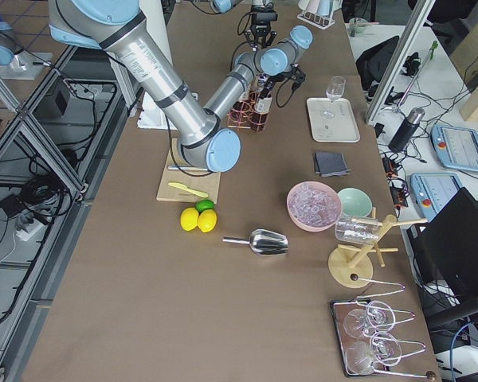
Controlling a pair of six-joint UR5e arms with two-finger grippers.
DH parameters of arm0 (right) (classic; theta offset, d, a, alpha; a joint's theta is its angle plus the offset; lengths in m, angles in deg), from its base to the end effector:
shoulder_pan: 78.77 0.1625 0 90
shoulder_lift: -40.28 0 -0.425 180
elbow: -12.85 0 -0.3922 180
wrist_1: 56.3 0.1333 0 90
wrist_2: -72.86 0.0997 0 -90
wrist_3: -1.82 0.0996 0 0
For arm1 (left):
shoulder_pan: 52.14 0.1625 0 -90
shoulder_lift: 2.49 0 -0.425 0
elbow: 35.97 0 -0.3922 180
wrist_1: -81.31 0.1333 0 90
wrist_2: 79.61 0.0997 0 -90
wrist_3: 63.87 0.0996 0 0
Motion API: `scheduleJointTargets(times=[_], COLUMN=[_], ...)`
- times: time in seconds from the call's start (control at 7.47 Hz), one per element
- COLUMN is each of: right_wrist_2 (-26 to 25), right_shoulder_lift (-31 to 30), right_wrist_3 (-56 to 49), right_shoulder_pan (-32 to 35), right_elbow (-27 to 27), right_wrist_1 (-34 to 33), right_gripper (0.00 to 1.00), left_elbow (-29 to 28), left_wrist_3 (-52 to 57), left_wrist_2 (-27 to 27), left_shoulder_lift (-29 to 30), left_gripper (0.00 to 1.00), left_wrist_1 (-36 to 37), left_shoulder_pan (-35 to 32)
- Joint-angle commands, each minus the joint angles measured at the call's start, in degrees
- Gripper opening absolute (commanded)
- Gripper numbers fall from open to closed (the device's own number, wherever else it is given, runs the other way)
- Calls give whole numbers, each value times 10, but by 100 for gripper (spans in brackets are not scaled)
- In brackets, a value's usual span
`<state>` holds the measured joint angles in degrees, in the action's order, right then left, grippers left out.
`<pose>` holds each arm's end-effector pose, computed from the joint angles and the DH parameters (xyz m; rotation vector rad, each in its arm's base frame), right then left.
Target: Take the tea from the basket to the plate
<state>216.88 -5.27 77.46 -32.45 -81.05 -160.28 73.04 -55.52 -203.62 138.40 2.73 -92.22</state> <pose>-0.4271 -0.5235 0.1648 -0.5077 -0.9384 0.2215 0.3992 -0.4374 0.0205 0.7835 0.9152 1.2020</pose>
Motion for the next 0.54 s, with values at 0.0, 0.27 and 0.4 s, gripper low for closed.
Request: scheduleJointTargets(times=[0.0,0.27,0.4], right_wrist_2=[-11,-22,-22], right_shoulder_lift=[34,41,39], right_wrist_3=[2,2,2], right_shoulder_pan=[8,1,0], right_elbow=[35,42,39], right_wrist_1=[-1,-2,-3], right_gripper=[77,77,77], left_elbow=[0,0,0], left_wrist_3=[0,0,0], left_wrist_2=[0,0,-1], left_shoulder_lift=[0,0,0], left_gripper=[0,0,0], left_wrist_1=[0,-1,-1], left_shoulder_pan=[0,0,0])
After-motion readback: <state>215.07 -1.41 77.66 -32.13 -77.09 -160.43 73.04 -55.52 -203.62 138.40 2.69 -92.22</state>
